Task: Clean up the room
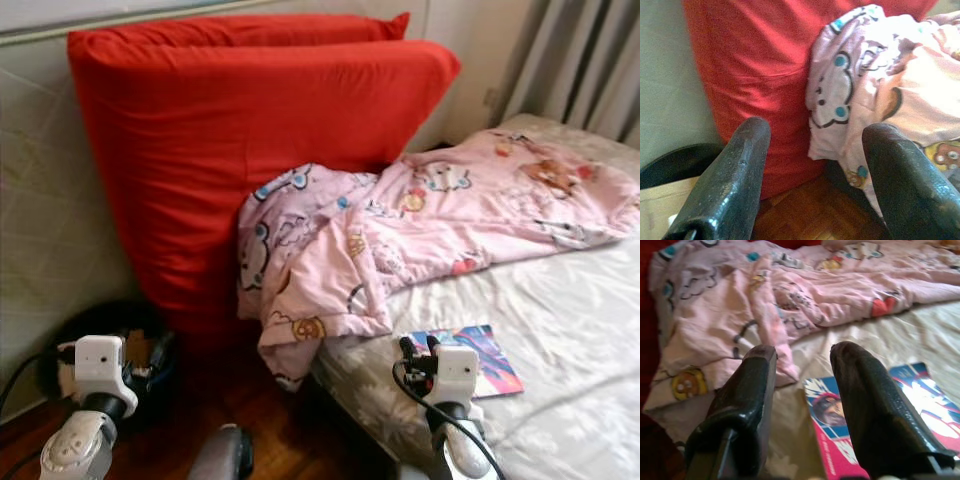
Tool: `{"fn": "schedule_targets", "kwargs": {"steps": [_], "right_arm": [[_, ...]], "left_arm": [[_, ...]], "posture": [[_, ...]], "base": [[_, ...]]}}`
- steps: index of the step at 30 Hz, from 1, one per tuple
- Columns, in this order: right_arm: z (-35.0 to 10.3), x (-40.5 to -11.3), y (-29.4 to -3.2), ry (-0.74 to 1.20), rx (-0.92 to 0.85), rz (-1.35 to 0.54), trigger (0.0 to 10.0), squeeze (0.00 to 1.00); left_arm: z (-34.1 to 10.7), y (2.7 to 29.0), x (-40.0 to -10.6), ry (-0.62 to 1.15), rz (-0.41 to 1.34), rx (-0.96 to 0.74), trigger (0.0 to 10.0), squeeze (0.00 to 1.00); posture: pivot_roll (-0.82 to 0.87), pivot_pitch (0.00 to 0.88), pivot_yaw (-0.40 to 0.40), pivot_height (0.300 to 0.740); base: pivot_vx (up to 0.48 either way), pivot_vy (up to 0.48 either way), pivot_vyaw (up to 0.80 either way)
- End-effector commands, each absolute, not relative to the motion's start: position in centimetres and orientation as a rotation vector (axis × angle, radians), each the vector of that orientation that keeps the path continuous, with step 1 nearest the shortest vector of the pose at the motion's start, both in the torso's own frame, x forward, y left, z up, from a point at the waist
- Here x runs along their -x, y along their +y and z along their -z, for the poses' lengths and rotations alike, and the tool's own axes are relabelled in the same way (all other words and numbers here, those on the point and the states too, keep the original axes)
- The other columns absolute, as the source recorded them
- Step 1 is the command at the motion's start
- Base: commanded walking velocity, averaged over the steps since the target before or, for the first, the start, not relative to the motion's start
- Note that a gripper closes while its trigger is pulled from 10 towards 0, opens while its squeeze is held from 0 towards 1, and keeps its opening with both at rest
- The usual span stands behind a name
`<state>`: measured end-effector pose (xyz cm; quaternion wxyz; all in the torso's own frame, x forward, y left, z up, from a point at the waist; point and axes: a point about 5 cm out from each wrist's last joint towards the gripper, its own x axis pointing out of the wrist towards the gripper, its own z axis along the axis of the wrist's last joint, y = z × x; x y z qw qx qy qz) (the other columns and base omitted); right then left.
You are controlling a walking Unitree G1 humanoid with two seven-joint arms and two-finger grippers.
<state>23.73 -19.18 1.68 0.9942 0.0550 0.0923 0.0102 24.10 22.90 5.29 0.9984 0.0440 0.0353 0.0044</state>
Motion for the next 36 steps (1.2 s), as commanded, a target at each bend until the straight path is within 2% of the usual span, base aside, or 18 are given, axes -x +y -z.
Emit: {"fn": "schedule_targets", "kwargs": {"steps": [1,5,7,9,22,23,26,36], "right_arm": [[-1.6,-23.8,-19.6,0.192,-0.123,0.016,10.0,0.00],[-1.1,-23.7,-21.2,0.228,-0.141,0.141,10.0,0.00],[-0.8,-23.7,-21.6,0.244,-0.213,0.175,10.0,0.00],[-0.7,-23.8,-21.7,0.252,-0.267,0.183,10.0,0.00],[-0.9,-23.9,-21.6,0.249,-0.237,0.162,10.0,0.00],[-0.9,-24.2,-21.3,0.254,-0.231,0.150,10.0,0.00],[-0.8,-24.7,-21.1,0.262,-0.223,0.136,10.0,0.00],[-1.0,-25.3,-20.9,0.256,-0.211,0.127,10.0,0.00]], "left_arm": [[-5.6,22.6,-24.4,0.067,0.015,-0.097,10.0,0.00],[-5.6,22.4,-24.4,0.070,0.032,-0.092,10.0,0.00],[-5.7,22.5,-24.5,0.069,0.031,-0.092,10.0,0.00],[-5.8,22.4,-24.5,0.068,0.036,-0.091,10.0,0.00],[-5.8,22.2,-24.4,0.068,0.043,-0.091,10.0,0.00],[-6.1,22.5,-24.6,0.059,0.039,-0.093,10.0,0.00],[-6.6,23.0,-24.9,0.046,0.032,-0.095,10.0,0.00],[-6.9,22.6,-25.3,0.043,0.054,-0.095,10.0,0.00]], "posture": [[-0.01,0.000,-0.026,0.609],[-0.01,0.000,-0.025,0.609],[-0.01,0.000,-0.024,0.609],[-0.01,0.000,-0.026,0.609],[-0.01,0.011,-0.034,0.609],[0.00,0.039,-0.044,0.609],[0.01,0.053,-0.042,0.609],[0.01,0.052,-0.026,0.609]], "base": [[0.000,0.000,0.00],[0.000,0.000,0.00],[0.000,0.000,0.00],[0.000,0.000,0.00],[0.000,0.000,0.00],[0.304,0.000,0.00],[0.315,0.000,0.00],[0.349,0.000,0.00]]}}
